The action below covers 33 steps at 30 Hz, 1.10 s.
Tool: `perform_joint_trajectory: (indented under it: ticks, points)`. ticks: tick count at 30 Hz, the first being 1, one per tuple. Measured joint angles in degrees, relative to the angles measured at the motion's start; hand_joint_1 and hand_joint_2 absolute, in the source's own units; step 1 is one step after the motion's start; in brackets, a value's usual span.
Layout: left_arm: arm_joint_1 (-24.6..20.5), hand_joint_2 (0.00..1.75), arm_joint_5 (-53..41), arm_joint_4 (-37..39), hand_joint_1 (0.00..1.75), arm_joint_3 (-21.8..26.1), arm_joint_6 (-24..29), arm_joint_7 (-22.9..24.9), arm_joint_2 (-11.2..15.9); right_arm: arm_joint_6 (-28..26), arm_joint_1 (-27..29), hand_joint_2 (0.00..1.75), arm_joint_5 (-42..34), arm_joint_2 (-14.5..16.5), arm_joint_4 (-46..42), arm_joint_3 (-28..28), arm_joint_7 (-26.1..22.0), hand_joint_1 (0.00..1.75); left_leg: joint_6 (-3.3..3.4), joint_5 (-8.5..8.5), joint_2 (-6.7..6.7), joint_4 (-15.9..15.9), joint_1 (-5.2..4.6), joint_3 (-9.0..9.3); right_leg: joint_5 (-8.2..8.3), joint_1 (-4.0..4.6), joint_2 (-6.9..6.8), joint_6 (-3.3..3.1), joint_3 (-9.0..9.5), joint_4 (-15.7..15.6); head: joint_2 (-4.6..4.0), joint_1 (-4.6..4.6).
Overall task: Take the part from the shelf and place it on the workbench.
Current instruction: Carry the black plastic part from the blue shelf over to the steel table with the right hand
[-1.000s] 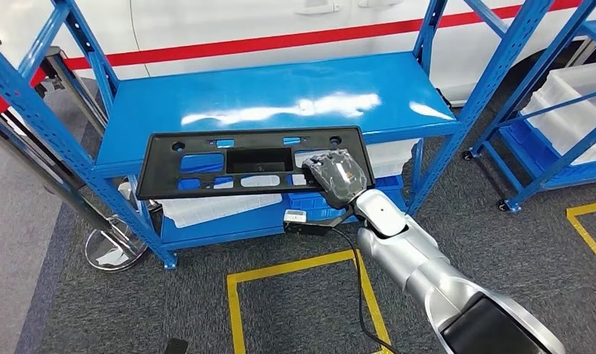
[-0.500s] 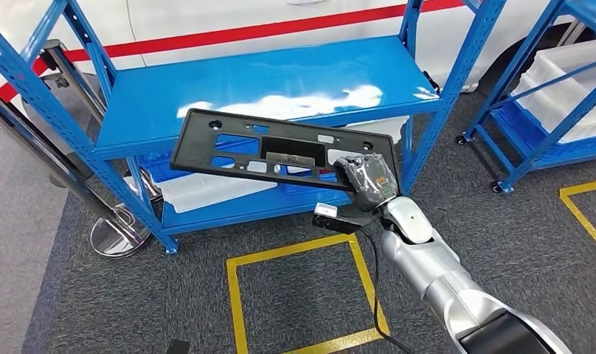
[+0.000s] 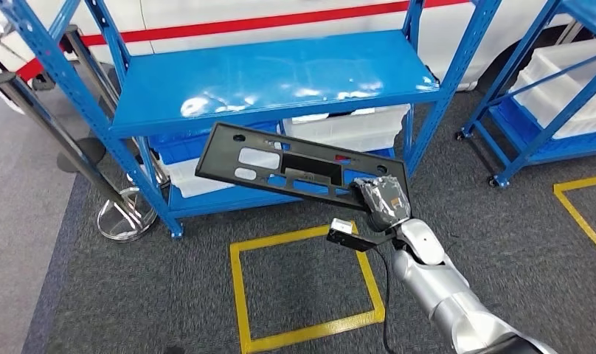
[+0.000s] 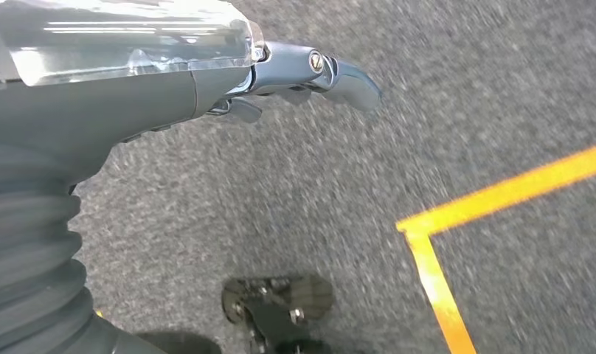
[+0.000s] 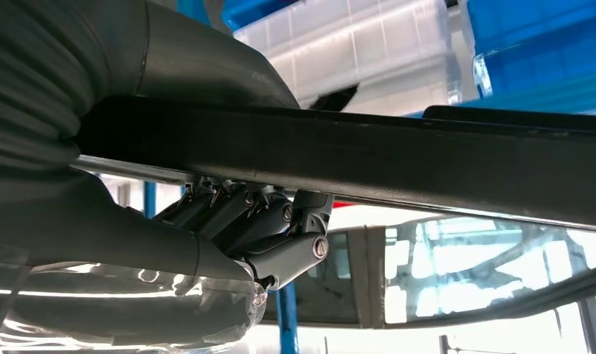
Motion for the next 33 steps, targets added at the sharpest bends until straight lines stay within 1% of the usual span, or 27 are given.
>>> perform_joint_trajectory:
  ticks: [2,3,4,5,6,7,8,9,10,11,13,14,15,16,17,18,19,20,21,23,24,25,27,29,30,31,33]
  points:
    - [0.1,1.75,-0.1,0.0,0.0,0.0,-0.1,0.0,0.0,0.0,1.0,1.75,0.2,-0.3,0.0,-1.2,0.1,1.75,0.2,1.26,0.06,0.0,0.02,-1.41,-5.45,-0.29,0.17,0.43,-1.95,6.8,0.0,0.01]
    - [0.1,1.75,-0.1,0.0,0.0,0.0,-0.2,0.0,0.0,0.0,1.5,1.75,0.3,-0.5,0.0,-1.8,0.3,1.75,0.11,1.81,0.06,0.1,0.04,-2.23,-6.94,-0.46,0.17,0.68,-2.62,10.2,0.0,0.0]
    - [0.2,1.75,-0.2,0.0,0.0,0.0,-0.2,0.0,0.0,0.0,2.0,1.75,0.5,-0.8,0.0,-2.4,0.5,1.75,0.01,2.33,0.06,0.3,0.09,-3.06,-7.15,-0.66,0.17,0.94,-2.63,12.3,0.0,0.0]
    - [0.2,1.75,-0.2,0.0,0.0,0.0,-0.3,0.0,0.0,0.0,2.5,1.75,0.6,-1.1,0.0,-3.0,0.7,1.75,-0.17,2.78,0.06,0.5,0.18,-3.93,-6.25,-0.88,0.17,1.17,-1.73,12.5,0.0,0.0]
    - [0.3,1.75,-0.3,0.0,0.0,0.0,-0.3,0.0,0.0,0.0,2.9,1.75,0.8,-1.3,0.0,-3.6,0.8,1.75,-0.42,3.16,0.06,0.9,0.3,-4.81,-4.71,-1.12,0.16,1.37,0.3,10.5,0.0,-0.01]
    - [0.3,1.75,-0.3,0.0,0.0,0.0,-0.3,0.1,0.0,0.0,3.1,1.75,0.9,-1.6,0.0,-4.2,1.0,1.75,-0.71,3.46,0.06,1.5,0.41,-5.62,-3.71,-1.36,0.16,1.52,3.0,6.8,0.0,-0.01]
    - [0.2,1.75,-0.4,0.0,0.0,0.0,-0.4,0.1,0.0,0.0,3.3,1.75,1.0,-1.9,0.0,-4.8,1.2,1.75,-1.05,3.7,0.06,2.0,0.42,-6.38,-3.52,-1.35,0.21,1.5,5.62,2.8,0.0,0.0]
    - [0.2,1.75,-0.5,0.0,0.0,0.0,-0.4,0.2,0.0,0.0,3.5,1.75,1.1,-2.1,-0.1,-5.5,1.3,1.75,-1.42,3.99,0.06,2.4,0.39,-6.91,-3.65,-1.28,0.32,1.23,7.5,-0.1,0.0,-0.05]
    - [0.2,1.75,-0.6,0.0,0.0,0.0,-0.4,0.2,0.0,0.0,3.9,1.75,1.1,-2.5,-0.1,-6.3,1.2,1.75,-1.78,4.33,0.04,2.6,0.32,-7.25,-4.15,-1.12,0.43,0.86,8.39,-1.8,0.0,-0.11]
    - [0.2,1.75,-0.7,0.0,0.0,0.0,-0.4,0.3,0.0,0.0,4.4,1.75,1.2,-2.8,-0.2,-7.0,1.1,1.75,-2.15,4.74,-0.01,2.6,0.27,-7.46,-4.21,-0.84,0.51,0.36,8.46,-2.3,0.0,-0.16]
    - [0.3,1.75,-0.8,0.0,0.0,0.0,-0.5,0.3,0.0,-0.1,5.4,1.75,1.5,-3.6,-0.2,-8.3,0.7,1.75,-2.84,5.12,-0.17,2.6,0.38,-7.83,-3.46,-0.86,0.43,-0.73,7.82,-2.3,0.0,-0.22]
    - [0.4,1.75,-0.8,0.0,0.0,0.0,-0.7,0.4,0.0,-0.1,5.9,1.75,1.7,-3.8,-0.3,-8.9,0.6,1.75,-3.12,4.14,-0.21,3.4,0.47,-8.31,-3.0,-0.9,0.33,-1.32,7.38,-2.4,0.0,-0.22]
    - [0.4,1.75,-0.6,0.0,0.0,0.0,-0.8,0.5,0.0,-0.1,6.3,1.75,2.1,-4.1,-0.5,-9.5,0.5,1.75,-3.33,2.24,-0.23,5.3,0.56,-9.05,-2.5,-0.98,0.25,-1.85,6.87,-2.6,0.0,-0.23]
    - [0.4,1.75,-0.4,0.0,0.0,0.0,-1.0,0.6,0.0,-0.1,6.8,1.75,2.5,-4.4,-0.8,-10.1,0.4,1.75,-3.48,-0.49,-0.21,8.4,0.65,-10.08,-2.02,-0.9,0.2,-2.22,6.28,-2.6,0.0,-0.23]
    - [0.4,1.75,-0.2,0.0,0.0,0.0,-1.1,0.9,0.0,-0.1,7.4,1.75,2.8,-4.7,-1.2,-10.7,0.4,1.75,-3.6,-3.17,-0.2,12.3,0.67,-11.2,-1.56,-0.75,0.26,-2.44,5.65,-2.6,0.0,-0.24]
    - [0.4,1.75,-0.1,0.0,0.0,0.1,-1.2,1.1,0.0,-0.1,8.1,1.75,3.2,-4.9,-1.6,-11.2,0.4,1.75,-3.63,-5.03,-0.2,16.1,0.68,-12.07,-1.09,-0.54,0.35,-2.53,5.05,-2.6,0.0,-0.25]
    - [0.4,1.75,0.0,0.0,0.0,0.1,-1.3,1.3,0.0,-0.1,8.9,1.75,3.4,-5.1,-1.9,-11.8,0.5,1.75,-3.57,-5.83,-0.21,18.7,0.65,-12.35,-0.65,-0.3,0.48,-2.56,4.5,-2.5,0.0,-0.25]
    - [0.5,1.75,0.0,0.0,0.0,0.1,-1.4,1.5,0.0,-0.1,9.6,1.75,3.6,-5.2,-2.3,-12.3,0.5,1.75,-3.32,-5.45,-0.24,19.1,0.55,-11.55,-0.25,-0.06,0.7,-2.58,4.0,-2.5,0.0,-0.25]
    - [0.5,1.75,-0.1,0.0,0.0,0.2,-1.4,1.5,0.0,-0.1,10.2,1.75,3.4,-5.3,-2.5,-12.8,0.5,1.75,-2.85,-4.35,-0.38,17.2,0.39,-9.65,0.14,0.2,0.97,-2.58,3.58,-2.5,0.0,-0.25]
    - [0.5,1.75,-0.2,0.0,0.0,0.2,-1.2,1.6,0.2,-0.1,10.9,1.75,1.9,-5.3,-3.0,-13.7,0.2,1.75,-1.08,-2.43,-1.82,8.8,-0.12,-3.82,0.85,0.47,1.59,-2.5,2.89,-2.5,0.0,-0.23]
    - [0.5,1.75,-0.2,0.0,0.0,0.2,-1.1,1.5,0.3,-0.1,10.9,1.75,0.8,-5.3,-3.2,-14.1,0.0,1.75,-0.49,-2.04,-2.56,5.2,-0.34,-1.54,1.21,0.32,1.89,-2.32,2.65,-2.5,0.0,-0.22]
    - [0.6,1.75,-0.2,0.0,0.0,0.2,-1.0,1.5,0.4,-0.2,10.9,1.75,-0.3,-5.3,-3.3,-14.5,-0.3,1.75,-0.07,-1.95,-3.18,2.8,-0.61,-0.15,1.54,0.03,2.17,-2.02,2.47,-2.5,0.0,-0.21]
    - [0.7,1.75,-0.2,0.0,0.0,0.2,-0.8,1.5,0.4,-0.3,10.9,1.75,-2.2,-5.4,-3.3,-15.2,-0.4,1.75,-0.07,-1.62,-2.94,1.4,-1.03,0.32,2.27,-0.52,2.91,-1.21,2.27,-2.8,0.0,-0.23]
    - [0.7,1.75,-0.2,0.0,0.0,0.3,-0.6,1.6,0.5,-0.3,11.0,1.75,-2.9,-5.8,-3.4,-15.7,-0.4,1.75,0.13,-0.67,-1.88,0.1,-0.82,0.66,2.05,-0.45,2.96,-0.62,1.83,-2.4,0.0,-0.24]
    - [0.7,1.75,-0.2,0.0,0.0,0.3,-0.5,1.7,0.4,-0.3,11.0,1.75,-2.7,-5.9,-3.5,-15.9,-0.4,1.75,0.25,-0.13,-1.27,-0.6,-0.59,0.75,0.99,-0.34,2.57,-0.37,1.15,-1.1,0.0,-0.23]
    - [0.7,1.75,-0.2,0.0,0.0,0.3,-0.4,1.8,0.4,-0.3,11.0,1.75,-2.0,-6.1,-3.6,-16.2,-0.1,1.75,0.27,0.28,-0.67,-1.0,-0.35,0.74,-0.75,-0.36,1.95,-0.15,-0.04,1.6,0.0,-0.23]
    - [0.8,1.75,-0.3,0.0,0.0,0.3,-0.3,2.0,0.4,-0.3,10.9,1.75,0.9,-6.2,-4.0,-16.9,0.8,1.75,0.36,0.53,0.35,-0.9,-0.27,0.22,-4.34,-0.75,1.09,0.48,-3.11,8.8,0.0,-0.23]
